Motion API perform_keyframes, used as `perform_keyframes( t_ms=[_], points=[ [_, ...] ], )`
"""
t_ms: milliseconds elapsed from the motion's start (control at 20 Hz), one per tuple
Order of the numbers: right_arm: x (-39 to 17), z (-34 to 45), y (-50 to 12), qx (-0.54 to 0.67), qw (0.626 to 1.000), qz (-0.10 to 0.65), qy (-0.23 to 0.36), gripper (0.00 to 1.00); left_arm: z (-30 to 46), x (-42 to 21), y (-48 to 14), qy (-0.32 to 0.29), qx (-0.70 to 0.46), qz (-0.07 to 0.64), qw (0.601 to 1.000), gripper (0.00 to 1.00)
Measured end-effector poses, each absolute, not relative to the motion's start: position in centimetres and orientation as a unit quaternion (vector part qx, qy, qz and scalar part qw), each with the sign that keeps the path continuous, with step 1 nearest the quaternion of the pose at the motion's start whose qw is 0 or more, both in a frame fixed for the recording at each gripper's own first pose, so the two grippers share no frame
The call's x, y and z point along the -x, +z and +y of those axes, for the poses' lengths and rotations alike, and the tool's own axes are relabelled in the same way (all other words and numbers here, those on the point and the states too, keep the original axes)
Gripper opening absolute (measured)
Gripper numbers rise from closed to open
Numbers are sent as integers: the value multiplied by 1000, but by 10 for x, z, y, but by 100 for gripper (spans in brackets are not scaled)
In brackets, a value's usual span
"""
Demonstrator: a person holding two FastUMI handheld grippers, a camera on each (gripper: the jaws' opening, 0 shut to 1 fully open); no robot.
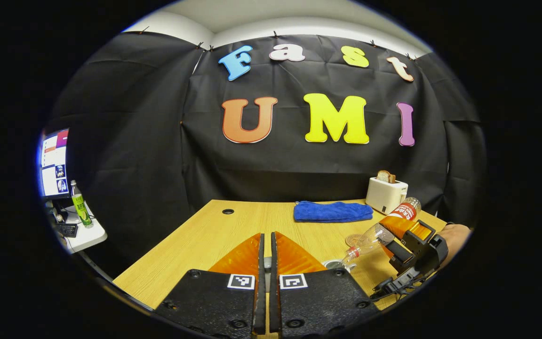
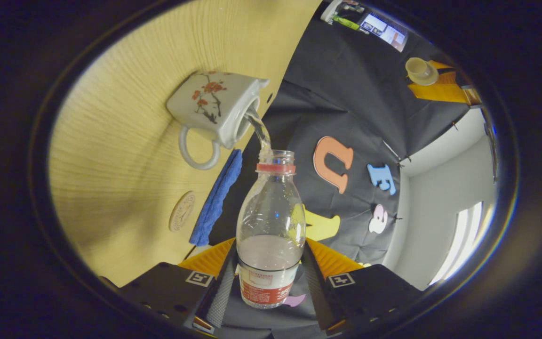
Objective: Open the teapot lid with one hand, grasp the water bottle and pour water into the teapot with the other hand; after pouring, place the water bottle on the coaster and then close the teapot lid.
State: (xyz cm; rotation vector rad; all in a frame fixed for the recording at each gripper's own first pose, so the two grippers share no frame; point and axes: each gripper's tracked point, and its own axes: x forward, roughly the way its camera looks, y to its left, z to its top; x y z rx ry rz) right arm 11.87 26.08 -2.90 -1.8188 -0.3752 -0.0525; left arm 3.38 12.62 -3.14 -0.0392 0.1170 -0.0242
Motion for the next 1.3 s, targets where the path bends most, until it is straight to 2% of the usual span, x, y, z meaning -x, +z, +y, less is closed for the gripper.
perform_keyframes(
  t_ms=[600, 850, 1000, 1300],
  points=[
    [-113, 279, 2, 829, 513, -219, -51, 75, 122, -35, -36, -12, -2, 65, 998, 5],
    [-109, 286, 10, 834, 494, -237, -59, 72, 126, -36, -39, -9, -4, 70, 997, 5],
    [-105, 291, 12, 837, 483, -249, -63, 75, 126, -36, -40, -7, -4, 73, 997, 5],
    [-106, 289, 12, 837, 482, -251, -65, 75, 124, -37, -42, -8, -14, 75, 997, 5]
  ],
)
